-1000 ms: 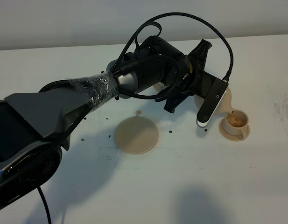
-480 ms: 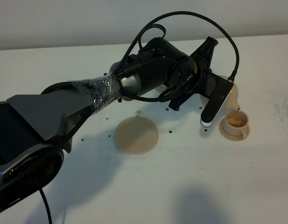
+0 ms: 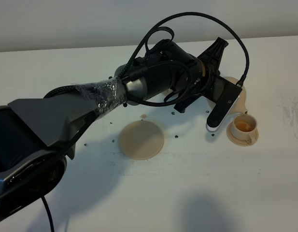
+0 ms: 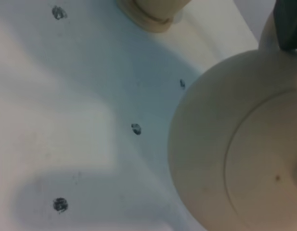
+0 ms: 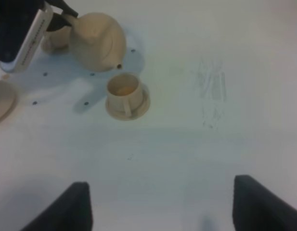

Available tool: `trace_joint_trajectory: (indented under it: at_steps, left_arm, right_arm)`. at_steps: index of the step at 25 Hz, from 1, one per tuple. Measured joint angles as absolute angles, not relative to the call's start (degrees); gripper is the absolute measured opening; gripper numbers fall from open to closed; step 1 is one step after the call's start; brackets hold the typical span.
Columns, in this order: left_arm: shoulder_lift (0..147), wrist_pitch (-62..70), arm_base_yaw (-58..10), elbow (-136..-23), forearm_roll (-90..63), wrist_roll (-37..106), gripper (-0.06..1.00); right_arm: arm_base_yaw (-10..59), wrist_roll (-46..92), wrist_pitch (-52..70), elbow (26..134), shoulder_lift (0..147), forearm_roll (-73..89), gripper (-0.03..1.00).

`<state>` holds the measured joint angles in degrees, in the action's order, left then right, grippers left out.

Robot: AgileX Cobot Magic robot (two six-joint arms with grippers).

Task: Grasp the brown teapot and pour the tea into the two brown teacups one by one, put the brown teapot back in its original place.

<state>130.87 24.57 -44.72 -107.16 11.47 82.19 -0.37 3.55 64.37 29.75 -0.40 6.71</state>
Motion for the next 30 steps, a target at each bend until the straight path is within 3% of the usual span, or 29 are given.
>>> trace_joint_trajectory:
  at_steps: [30]
  left_arm:
    - [131.8,23.1,-45.7,-107.2,13.2,88.8,0.09]
  right_arm:
    - [-0.4,3.6,64.4,29.8,-0.4,6.7,0.59]
